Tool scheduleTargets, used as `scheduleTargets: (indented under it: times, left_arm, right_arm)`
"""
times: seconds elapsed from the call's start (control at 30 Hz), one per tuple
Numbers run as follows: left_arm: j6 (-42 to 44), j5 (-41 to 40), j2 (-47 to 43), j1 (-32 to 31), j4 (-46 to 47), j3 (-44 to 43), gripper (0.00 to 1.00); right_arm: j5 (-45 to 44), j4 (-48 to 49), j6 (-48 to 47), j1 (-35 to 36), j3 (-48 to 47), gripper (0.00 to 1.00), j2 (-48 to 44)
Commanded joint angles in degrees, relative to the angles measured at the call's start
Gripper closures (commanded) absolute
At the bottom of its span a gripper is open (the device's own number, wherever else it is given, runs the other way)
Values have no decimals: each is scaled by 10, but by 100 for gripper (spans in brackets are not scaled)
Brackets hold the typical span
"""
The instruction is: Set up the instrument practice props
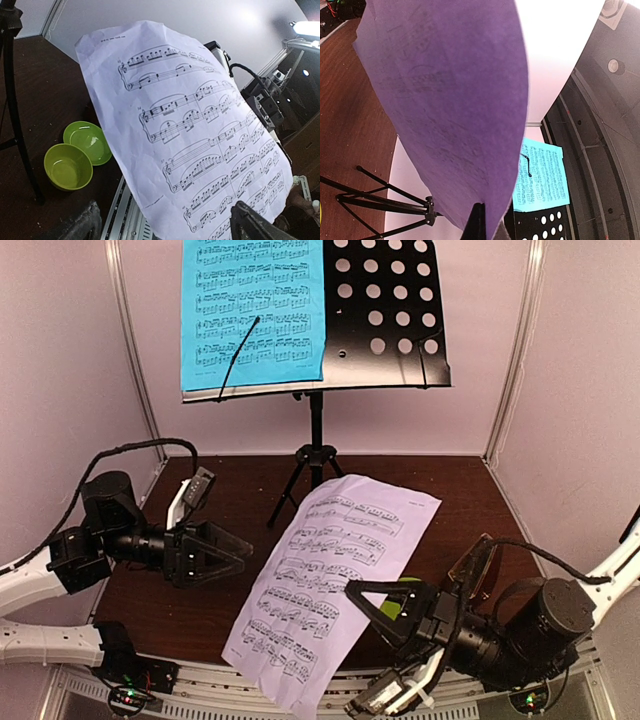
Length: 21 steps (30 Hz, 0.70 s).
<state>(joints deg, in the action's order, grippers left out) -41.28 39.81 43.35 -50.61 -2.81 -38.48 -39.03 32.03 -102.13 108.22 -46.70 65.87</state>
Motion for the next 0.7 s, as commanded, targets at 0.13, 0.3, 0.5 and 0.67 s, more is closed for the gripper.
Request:
scheduleTargets:
  times: [0.13, 0.3, 0.5, 0.67]
  left_arm:
    - [-53, 34, 38, -30, 133, -5, 8]
    - [-75, 40, 66, -37, 163, -9, 9]
    - [-94, 41, 78, -44, 198, -7, 11]
    - [-127, 44, 86, -56, 264, -17, 32]
  right_arm:
    - [8, -68, -16, 8, -56, 100, -2]
    - [8, -80, -22, 15, -72, 100, 1]
    - [7, -99, -24, 25, -86, 100, 1]
    - [10, -104, -23, 26, -78, 100, 1]
